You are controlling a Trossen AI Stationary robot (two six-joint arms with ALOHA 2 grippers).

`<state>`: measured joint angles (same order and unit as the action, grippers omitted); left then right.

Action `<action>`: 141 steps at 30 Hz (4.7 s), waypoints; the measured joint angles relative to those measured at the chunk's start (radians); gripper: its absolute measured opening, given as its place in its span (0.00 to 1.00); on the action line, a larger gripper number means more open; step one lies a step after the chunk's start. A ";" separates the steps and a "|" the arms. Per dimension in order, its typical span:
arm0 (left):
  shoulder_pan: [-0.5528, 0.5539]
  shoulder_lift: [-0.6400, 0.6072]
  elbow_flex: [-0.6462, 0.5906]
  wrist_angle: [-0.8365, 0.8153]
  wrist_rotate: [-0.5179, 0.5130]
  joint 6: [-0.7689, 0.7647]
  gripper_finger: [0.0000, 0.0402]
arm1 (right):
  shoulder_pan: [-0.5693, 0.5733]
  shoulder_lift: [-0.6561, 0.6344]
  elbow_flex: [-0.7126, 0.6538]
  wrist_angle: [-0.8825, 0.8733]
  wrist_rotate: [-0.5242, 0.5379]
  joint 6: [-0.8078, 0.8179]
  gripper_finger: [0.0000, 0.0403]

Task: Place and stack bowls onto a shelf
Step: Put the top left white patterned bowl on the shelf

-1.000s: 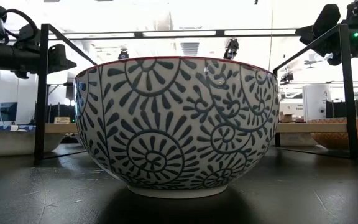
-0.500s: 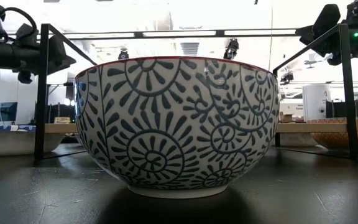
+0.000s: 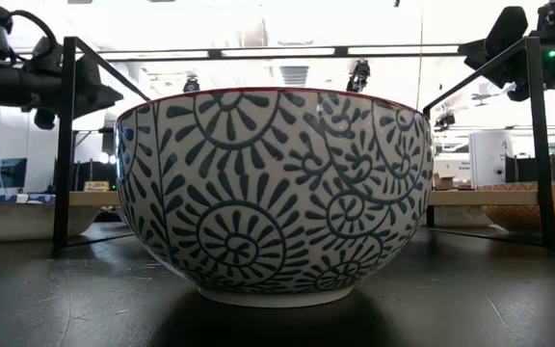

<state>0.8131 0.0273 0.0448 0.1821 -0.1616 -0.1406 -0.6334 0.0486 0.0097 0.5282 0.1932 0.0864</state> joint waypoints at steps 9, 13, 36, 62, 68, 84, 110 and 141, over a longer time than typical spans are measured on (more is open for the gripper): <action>0.000 0.182 0.174 -0.265 -0.001 -0.010 0.35 | 0.000 0.000 0.000 0.000 0.000 0.000 0.44; 0.000 0.286 0.240 -0.330 -0.002 -0.055 0.35 | 0.000 0.000 0.000 0.000 0.000 0.000 0.44; 0.000 0.808 0.518 -0.642 0.000 -0.101 0.35 | 0.000 0.000 0.000 0.000 0.000 0.000 0.44; 0.117 1.204 0.697 -0.692 -0.169 -0.184 0.46 | 0.000 0.000 0.000 0.000 0.000 0.000 0.44; 0.120 1.232 0.712 -0.700 -0.171 -0.207 0.46 | 0.000 0.000 0.000 0.000 0.000 0.000 0.44; 0.125 1.352 0.722 -0.702 -0.162 -0.322 0.54 | 0.000 0.000 0.000 0.000 0.000 0.000 0.44; 0.121 1.515 0.806 -0.719 -0.074 -0.261 0.35 | 0.000 0.000 0.000 0.000 0.000 0.000 0.44; 0.114 1.443 0.879 -0.670 0.015 -0.147 0.01 | 0.000 0.000 0.000 0.000 0.000 0.000 0.44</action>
<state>0.9275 1.4700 0.9238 -0.4881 -0.1463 -0.2875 -0.6331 0.0485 0.0099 0.5282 0.1932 0.0864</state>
